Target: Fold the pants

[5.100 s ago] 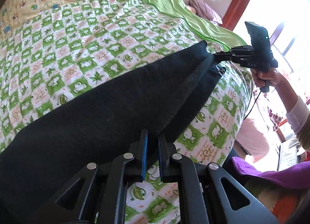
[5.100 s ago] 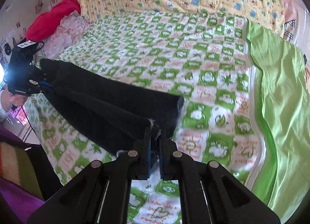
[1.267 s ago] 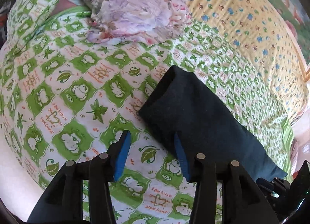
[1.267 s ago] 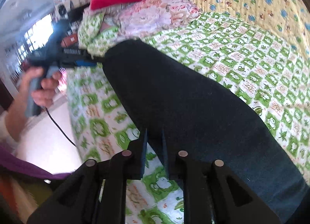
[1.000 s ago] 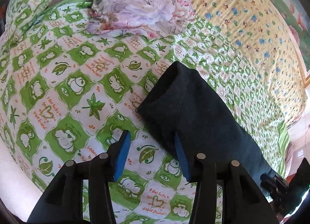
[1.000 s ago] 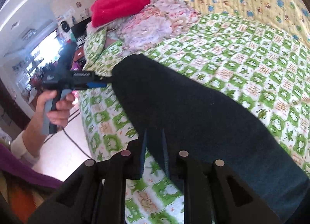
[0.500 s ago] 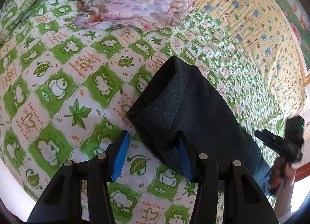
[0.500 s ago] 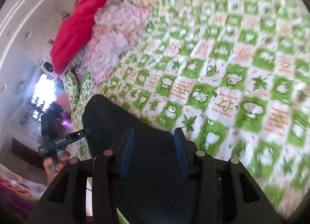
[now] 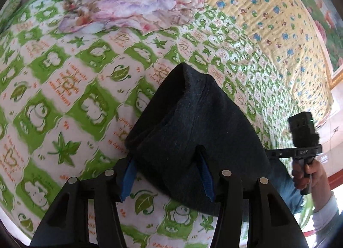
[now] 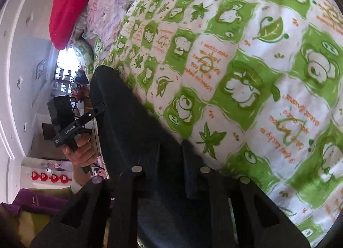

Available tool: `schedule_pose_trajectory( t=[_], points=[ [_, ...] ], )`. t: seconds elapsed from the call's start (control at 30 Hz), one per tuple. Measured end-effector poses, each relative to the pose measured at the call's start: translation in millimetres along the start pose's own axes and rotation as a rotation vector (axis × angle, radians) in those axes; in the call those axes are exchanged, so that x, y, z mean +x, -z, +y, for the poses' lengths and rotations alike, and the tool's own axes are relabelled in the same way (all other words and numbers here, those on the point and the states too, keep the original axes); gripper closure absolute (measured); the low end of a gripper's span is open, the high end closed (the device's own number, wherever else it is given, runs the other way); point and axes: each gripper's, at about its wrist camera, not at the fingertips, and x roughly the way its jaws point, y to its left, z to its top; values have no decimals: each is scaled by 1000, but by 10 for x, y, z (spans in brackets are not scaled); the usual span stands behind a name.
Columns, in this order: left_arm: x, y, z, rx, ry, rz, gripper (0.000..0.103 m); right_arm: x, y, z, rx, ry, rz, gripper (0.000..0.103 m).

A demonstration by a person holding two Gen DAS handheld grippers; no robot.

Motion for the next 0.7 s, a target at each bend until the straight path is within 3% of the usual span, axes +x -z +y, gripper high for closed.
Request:
schedule_pose_trajectory(
  t=[0.07,0.13,0.17,0.27,0.37,0.43,0.53,0.7],
  points=[
    [-7,17,-74,56,-21,-17,75,-38,80,167,-53,75,-51,87],
    [-60,27,-143,85,-16,-35,83,-98,171,366,-101,158,-117,89],
    [-115,30,-178,91,-19,-47,84,-140,215,493,-133,206,-156,90],
    [-384,41,-251,83,14,-100,85,-223,383,1020,-329,465,-288,92],
    [-663,86,-327,101,37,-166,85,-63,648,1554,-570,825,-421,95],
    [-726,115,-353,118,14,-180,85,102,717,1657,-642,945,-466,95],
    [-614,136,-312,139,-26,-157,85,258,651,1510,-636,984,-472,95],
    [-298,152,-104,158,-58,-103,85,426,463,1223,-511,923,-467,95]
  ],
)
